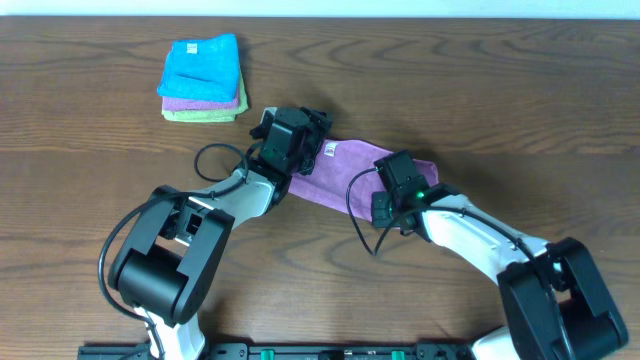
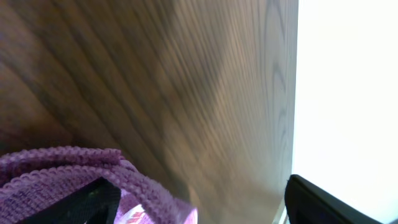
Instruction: Fold the cloth
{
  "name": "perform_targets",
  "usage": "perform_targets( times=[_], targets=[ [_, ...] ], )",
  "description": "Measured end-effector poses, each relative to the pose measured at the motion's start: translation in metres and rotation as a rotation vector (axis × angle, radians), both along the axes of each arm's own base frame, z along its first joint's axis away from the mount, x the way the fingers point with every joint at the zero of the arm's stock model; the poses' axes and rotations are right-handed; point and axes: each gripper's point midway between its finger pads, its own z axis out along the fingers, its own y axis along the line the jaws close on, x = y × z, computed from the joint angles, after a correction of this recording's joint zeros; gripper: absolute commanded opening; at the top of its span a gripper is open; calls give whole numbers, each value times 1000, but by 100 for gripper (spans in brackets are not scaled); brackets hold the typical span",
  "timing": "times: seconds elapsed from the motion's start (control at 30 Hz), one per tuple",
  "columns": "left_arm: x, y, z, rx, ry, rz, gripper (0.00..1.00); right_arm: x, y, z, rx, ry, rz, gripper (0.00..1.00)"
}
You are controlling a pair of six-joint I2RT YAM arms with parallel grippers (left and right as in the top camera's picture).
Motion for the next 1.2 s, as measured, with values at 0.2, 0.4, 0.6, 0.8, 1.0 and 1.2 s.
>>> perform_targets(
  times=[0.2, 0.4, 0.6, 0.8, 1.0, 1.2],
  targets=[
    [6, 4, 4, -30, -8, 63, 90, -1, 1, 0, -17, -9, 8, 2],
    [17, 0, 23, -90, -78, 44, 76, -5, 6, 1, -1, 5, 39, 68],
    [15, -4, 28, -134, -79, -66, 68, -23, 17, 7, 41, 73, 119, 78],
    [10, -4, 31, -161, -79, -190, 70, -40, 25, 25, 117, 93, 178, 77],
    [-1, -8, 30, -111, -121, -341, 76, -44, 41, 64, 228, 24, 264, 68],
    [-11, -19, 35, -38, -233, -518, 77, -45, 23, 85, 150, 32, 267, 69]
  ],
)
